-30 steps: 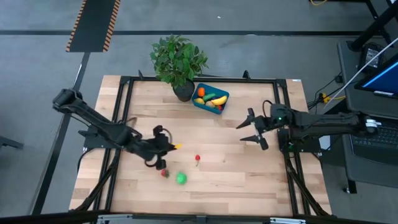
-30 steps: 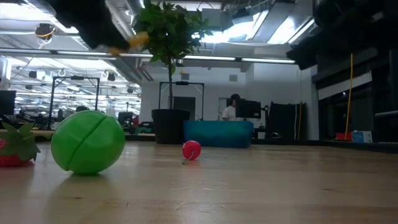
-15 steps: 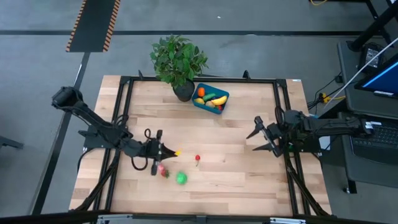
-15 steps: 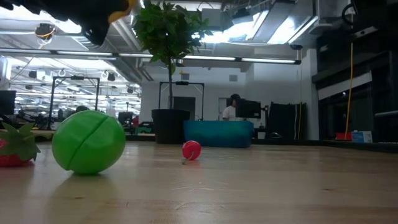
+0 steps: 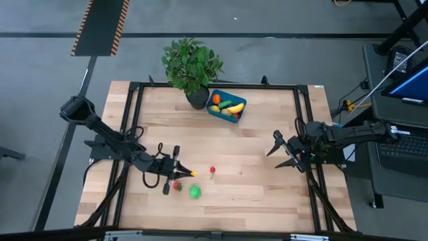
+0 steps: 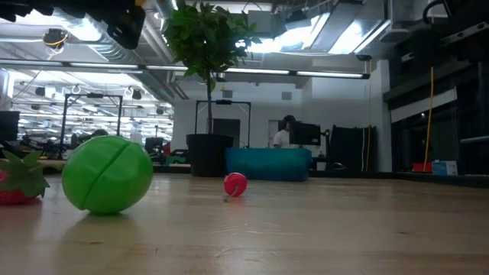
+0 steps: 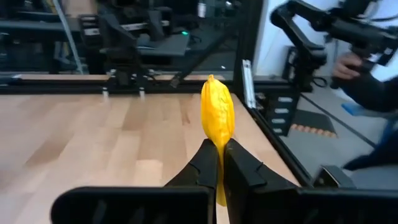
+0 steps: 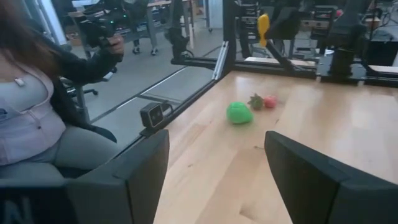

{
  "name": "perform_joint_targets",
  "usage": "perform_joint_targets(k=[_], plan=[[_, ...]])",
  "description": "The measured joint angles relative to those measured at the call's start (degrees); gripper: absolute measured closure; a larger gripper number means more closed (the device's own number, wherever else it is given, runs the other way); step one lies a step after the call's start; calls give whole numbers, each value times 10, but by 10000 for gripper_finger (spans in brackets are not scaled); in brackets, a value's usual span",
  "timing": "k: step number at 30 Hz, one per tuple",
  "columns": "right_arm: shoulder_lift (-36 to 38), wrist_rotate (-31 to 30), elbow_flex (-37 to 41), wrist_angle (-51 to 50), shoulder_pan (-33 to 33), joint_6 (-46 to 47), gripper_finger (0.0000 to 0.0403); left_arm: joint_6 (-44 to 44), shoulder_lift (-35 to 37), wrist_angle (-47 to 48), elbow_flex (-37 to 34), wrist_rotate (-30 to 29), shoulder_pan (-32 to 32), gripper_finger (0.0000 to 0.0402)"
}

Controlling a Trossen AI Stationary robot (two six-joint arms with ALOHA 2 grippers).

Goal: Pick and placing Produce into tupperware
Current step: Put the yellow corn into the blue container

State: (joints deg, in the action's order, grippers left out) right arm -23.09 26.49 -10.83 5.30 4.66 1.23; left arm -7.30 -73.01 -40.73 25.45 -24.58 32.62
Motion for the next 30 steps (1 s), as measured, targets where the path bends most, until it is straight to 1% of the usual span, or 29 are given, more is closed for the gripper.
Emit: perform_joint_targets(k=[6, 10, 13, 19, 30], plan=[[0, 0, 0, -2, 16, 0, 137, -30, -35, -45, 0, -53, -7, 399], [0, 0, 0, -2, 19, 1, 137, -54, -45, -45, 0, -97, -15, 399], [0, 0, 0, -1, 19, 2, 137, -57, -47, -44, 0, -137, -15, 399], [0, 0, 0, -1, 19, 13, 137, -61, -47, -44, 0, -184, -13, 399], [0, 0, 0, -1, 19, 14, 137, -75, -47, -37, 4, -183, -13, 399]])
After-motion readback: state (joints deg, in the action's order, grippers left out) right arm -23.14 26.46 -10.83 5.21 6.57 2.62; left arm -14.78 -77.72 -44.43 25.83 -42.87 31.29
